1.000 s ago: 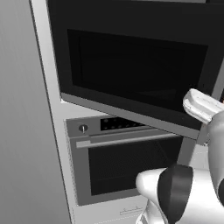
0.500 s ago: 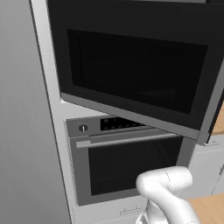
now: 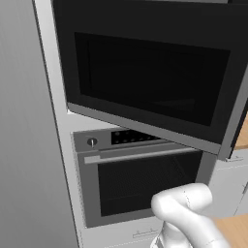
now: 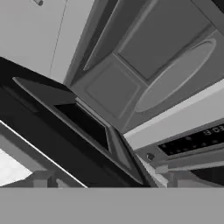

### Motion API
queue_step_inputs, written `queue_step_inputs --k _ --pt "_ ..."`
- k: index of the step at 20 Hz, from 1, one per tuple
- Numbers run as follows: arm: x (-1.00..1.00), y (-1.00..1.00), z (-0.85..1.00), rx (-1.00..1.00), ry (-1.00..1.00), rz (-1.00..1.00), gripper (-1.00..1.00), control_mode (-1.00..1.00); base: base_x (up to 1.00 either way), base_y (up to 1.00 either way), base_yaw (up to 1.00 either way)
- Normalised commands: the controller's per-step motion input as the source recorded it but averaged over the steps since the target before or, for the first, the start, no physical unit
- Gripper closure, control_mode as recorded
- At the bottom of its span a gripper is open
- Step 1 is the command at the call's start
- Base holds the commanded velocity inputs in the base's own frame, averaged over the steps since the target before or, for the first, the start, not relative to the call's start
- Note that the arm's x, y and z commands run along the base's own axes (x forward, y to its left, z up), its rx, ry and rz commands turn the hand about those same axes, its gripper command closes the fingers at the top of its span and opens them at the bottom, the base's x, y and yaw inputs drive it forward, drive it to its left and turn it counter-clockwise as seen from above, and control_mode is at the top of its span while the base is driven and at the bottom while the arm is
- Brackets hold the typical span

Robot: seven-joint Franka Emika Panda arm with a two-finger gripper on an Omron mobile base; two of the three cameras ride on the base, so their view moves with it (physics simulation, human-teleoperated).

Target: Open the microwave, place the bowl with waffle inside the microwave, then close the microwave door and turn it on.

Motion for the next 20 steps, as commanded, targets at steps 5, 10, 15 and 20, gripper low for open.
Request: queue_step_inputs --k 5,10,15,20 --pt "0.76 -0.40 -0.10 0.22 0.00 0.21 -1.00 -1.00 0.00 0.00 0.00" --pt "0.75 0.27 -0.41 0.01 0.03 0.01 -1.00 -1.00 0.00 0.00 0.00" --pt "0.47 0.14 -0.14 0.00 0.11 -0.03 -1.00 -1.00 0.00 0.00 0.00" --pt "0.22 0.07 -0.05 0.00 0.11 0.00 -1.00 -1.00 0.00 0.00 0.00"
